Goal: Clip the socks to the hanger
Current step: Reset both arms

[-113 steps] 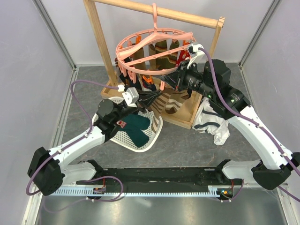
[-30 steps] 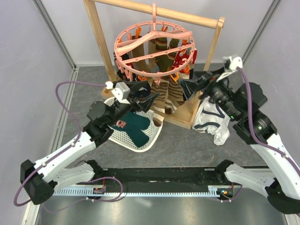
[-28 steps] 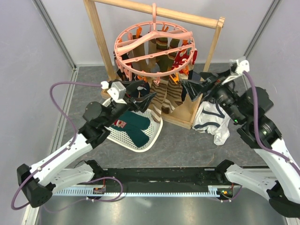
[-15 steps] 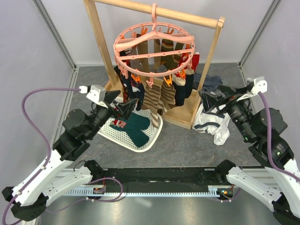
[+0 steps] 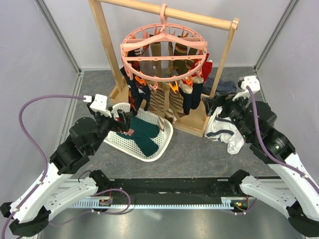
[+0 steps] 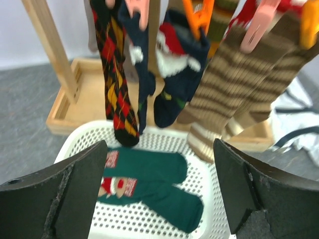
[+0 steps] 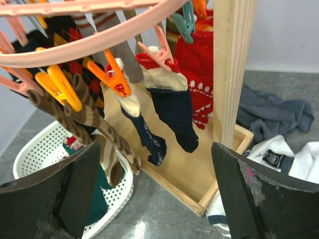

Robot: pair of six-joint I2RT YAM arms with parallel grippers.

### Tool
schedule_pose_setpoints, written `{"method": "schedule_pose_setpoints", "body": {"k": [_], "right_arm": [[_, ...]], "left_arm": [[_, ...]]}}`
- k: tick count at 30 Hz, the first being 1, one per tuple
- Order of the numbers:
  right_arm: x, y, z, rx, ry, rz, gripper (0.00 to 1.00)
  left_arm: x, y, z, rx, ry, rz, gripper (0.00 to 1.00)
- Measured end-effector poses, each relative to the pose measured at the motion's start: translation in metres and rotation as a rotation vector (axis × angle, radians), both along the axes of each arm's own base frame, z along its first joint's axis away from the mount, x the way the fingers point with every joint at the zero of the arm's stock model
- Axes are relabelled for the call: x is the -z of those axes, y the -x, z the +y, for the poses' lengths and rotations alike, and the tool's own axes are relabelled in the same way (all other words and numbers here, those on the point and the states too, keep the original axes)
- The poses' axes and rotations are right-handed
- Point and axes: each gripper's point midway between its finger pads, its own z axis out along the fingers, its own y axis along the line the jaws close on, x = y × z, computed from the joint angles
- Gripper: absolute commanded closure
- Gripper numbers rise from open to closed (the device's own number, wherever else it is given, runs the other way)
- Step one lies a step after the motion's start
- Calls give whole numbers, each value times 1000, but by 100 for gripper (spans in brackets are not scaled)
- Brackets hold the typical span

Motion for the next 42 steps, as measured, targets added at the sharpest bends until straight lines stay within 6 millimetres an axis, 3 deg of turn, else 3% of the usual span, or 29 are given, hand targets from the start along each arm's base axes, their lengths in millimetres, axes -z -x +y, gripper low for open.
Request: {"method": "schedule_pose_setpoints", "body": {"k": [9, 16, 21, 29, 38, 42], "right_arm": [[30, -14, 3, 48, 28, 75, 2], [45, -18, 3, 65, 42, 101, 2], [52, -23, 4, 79, 55, 118, 2], [58, -29, 1, 110, 86, 130, 2], [38, -30, -6, 136, 92, 87, 2], [34, -30, -7, 135, 99, 75, 2]], "left_arm": [[66, -8, 16, -86, -127, 192, 0], [96, -32, 38, -194, -119, 325, 0], [112, -40, 42, -213, -103, 404, 0], [91, -40, 46, -224, -51, 383, 0], [55, -43, 52, -263, -15, 326, 0], [49, -41, 55, -274, -12, 313, 0]]}}
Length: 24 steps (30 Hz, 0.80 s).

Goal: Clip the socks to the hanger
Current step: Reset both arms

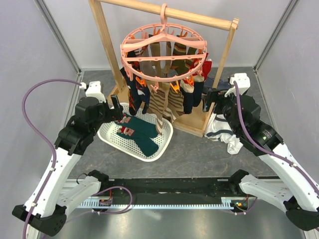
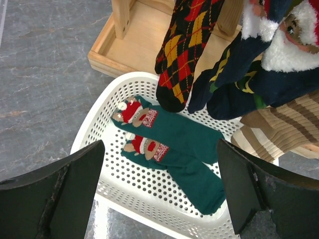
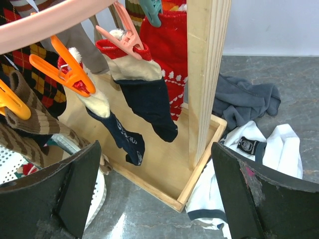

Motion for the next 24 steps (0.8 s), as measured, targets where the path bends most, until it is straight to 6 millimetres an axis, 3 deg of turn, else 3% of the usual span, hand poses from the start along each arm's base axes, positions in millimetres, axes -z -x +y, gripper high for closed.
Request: {"method": "schedule_pose_setpoints", "body": {"k": [5, 15, 24], "right_arm": [[-4, -1, -3, 18, 7, -10, 2], [-18, 5, -13, 41, -13, -57, 2], [-33, 11, -19, 34, -15, -104, 2]], "left_arm": [[-10, 10, 8, -16, 9, -39, 0], [-53, 47, 33, -66, 70, -220, 0], [-45, 57, 52, -144, 56, -253, 0]]}}
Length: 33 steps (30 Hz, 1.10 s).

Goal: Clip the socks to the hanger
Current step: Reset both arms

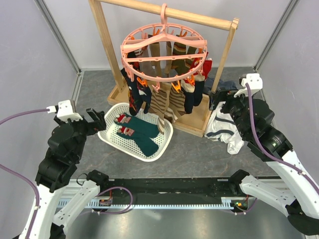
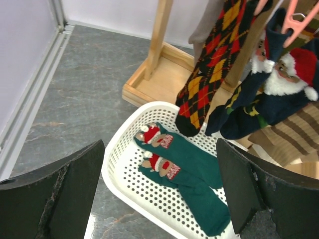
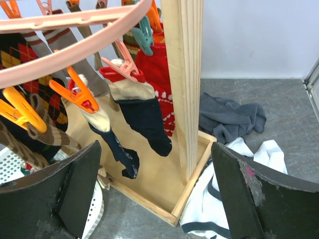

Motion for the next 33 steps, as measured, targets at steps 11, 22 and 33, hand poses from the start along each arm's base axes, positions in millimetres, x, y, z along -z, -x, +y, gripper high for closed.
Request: {"method": "schedule_pose_setpoints", "body": {"k": [11, 22, 33], "right_arm": [[-16, 5, 10, -77, -2, -31, 2], [-16, 5, 11, -86, 13, -33, 2], [-8, 10, 2, -68, 39, -39, 2]], "left_arm": [[0, 0, 5, -26, 23, -63, 0], [8, -5, -10, 41, 34, -53, 0], [6, 1, -14, 83, 25, -37, 0]]}}
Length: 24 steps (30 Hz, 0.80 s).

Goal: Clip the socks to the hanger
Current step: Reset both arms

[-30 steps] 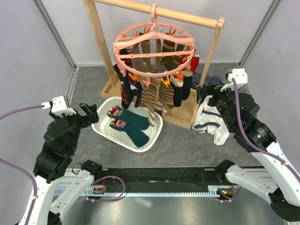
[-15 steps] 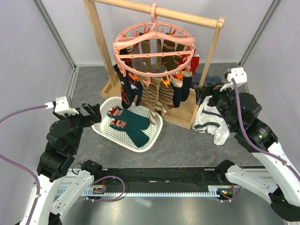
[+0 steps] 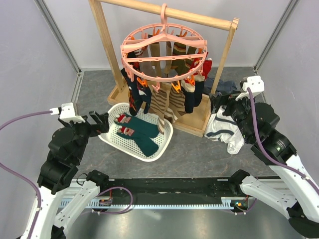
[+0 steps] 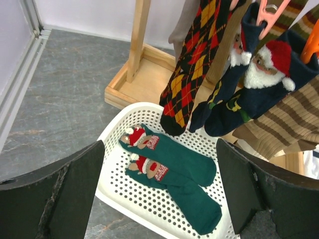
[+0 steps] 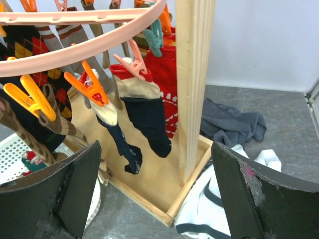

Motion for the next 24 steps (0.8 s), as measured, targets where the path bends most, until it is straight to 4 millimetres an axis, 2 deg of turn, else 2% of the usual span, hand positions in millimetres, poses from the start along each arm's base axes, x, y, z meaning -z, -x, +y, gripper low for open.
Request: {"method": "schedule_pose_setpoints", "body": {"k": [13, 21, 24], "right_arm": [[-28, 36, -43, 75, -90, -120, 2], [-23, 41, -51, 103, -91, -118, 2], [-23, 44, -55, 110, -99, -118, 2]], "left_arm": [[-40, 32, 30, -81, 27, -141, 0], [-62, 65, 48, -91, 30, -272, 0], [-66, 71, 51, -94, 20, -296, 0]]}}
